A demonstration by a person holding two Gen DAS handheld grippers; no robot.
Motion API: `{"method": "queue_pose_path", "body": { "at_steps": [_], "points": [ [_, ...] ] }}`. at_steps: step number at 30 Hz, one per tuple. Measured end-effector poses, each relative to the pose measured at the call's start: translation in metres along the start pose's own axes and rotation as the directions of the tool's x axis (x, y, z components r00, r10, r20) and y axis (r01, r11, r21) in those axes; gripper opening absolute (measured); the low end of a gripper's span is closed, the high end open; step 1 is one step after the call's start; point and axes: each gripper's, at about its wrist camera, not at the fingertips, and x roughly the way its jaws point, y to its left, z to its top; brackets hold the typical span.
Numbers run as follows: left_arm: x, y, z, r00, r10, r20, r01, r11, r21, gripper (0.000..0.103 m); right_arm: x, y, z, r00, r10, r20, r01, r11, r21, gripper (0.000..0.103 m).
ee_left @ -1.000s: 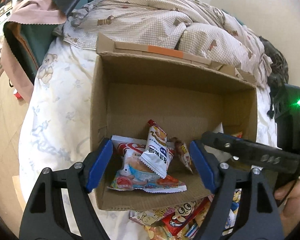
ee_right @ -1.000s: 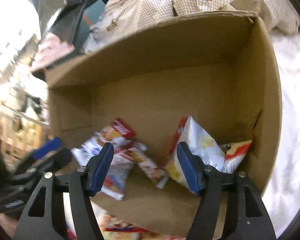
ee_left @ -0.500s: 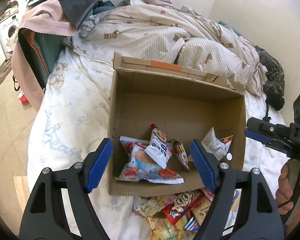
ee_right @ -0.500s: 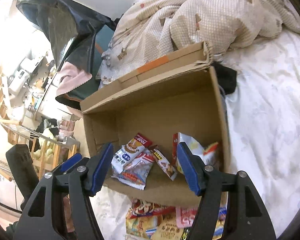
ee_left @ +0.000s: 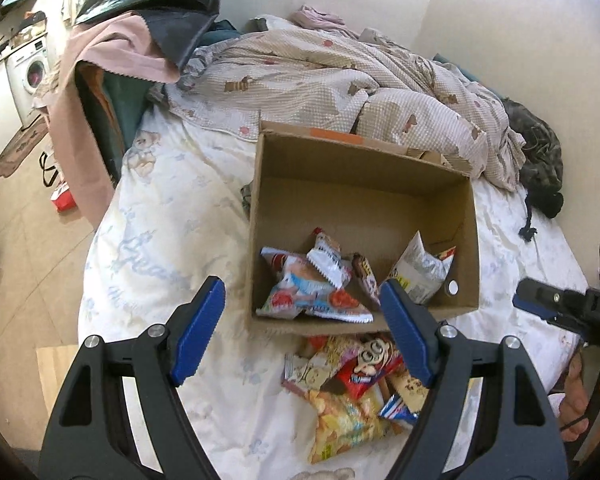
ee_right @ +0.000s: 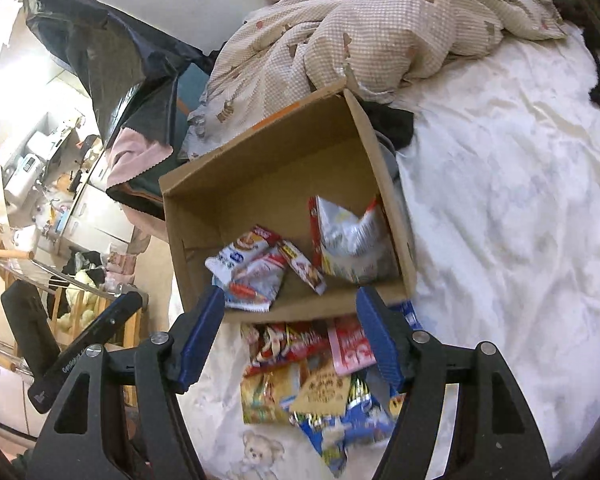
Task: Organize snacks
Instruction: 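Open both grippers and lift them out of the box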
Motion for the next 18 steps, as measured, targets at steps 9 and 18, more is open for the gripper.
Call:
{"method": "queue_pose_path", "body": {
  "at_steps": [9, 18],
  "points": [
    [-0.013, 0.003, -0.03, 0.999, 0.022, -0.042, -0.022, 1.0, -0.001, 0.077, -0.009, -0.019, -0.045, 0.996, -0.081, -0.046, 0.082, 0.996, 0.035, 0.071],
    [-0.009, 0.006, -0.047, 0.995, 0.045, -0.094, -0.047, 0.999, -0.015, 0.077, 0.011, -0.035, -0.058, 0.969, -0.203, -0.144, 0.216, 0.973, 0.079, 0.071]
  ]
}}
